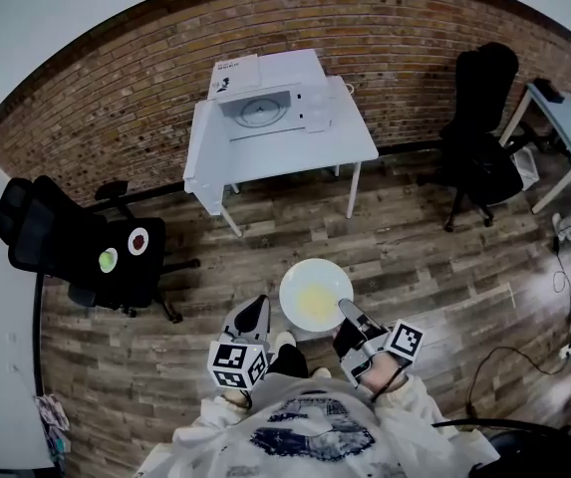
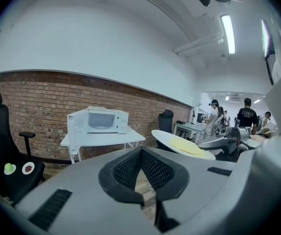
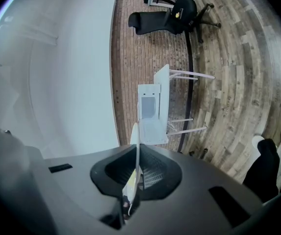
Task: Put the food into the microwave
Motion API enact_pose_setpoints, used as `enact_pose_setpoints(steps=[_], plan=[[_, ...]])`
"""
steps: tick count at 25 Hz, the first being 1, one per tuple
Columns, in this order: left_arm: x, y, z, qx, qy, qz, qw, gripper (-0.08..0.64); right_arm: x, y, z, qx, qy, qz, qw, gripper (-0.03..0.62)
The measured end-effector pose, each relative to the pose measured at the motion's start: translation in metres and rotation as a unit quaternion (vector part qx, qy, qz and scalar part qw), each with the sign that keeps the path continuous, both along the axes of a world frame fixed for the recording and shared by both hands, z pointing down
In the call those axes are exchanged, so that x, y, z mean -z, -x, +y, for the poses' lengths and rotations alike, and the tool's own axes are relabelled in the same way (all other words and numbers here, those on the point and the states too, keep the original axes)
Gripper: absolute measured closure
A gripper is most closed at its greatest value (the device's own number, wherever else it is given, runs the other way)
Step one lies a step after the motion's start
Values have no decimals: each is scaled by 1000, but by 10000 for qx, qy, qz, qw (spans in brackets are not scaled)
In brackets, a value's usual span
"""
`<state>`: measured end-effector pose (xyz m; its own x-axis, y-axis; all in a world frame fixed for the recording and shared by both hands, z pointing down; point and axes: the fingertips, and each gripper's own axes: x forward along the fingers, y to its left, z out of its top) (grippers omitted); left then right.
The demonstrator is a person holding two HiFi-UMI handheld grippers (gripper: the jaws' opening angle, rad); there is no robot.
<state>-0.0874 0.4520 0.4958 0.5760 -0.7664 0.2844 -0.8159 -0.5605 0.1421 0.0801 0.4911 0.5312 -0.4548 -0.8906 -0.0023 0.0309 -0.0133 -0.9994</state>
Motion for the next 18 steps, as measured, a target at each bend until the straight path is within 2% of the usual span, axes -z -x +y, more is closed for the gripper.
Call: enact_pose_setpoints(steps=[8, 18], plan=[[-13, 5, -35, 87, 54, 6, 9999, 552, -8, 0, -33, 34, 61, 27, 10000, 568], [-22, 12, -134, 62, 71, 32, 10000, 552, -10, 2, -120, -69, 148, 20, 9999, 568]])
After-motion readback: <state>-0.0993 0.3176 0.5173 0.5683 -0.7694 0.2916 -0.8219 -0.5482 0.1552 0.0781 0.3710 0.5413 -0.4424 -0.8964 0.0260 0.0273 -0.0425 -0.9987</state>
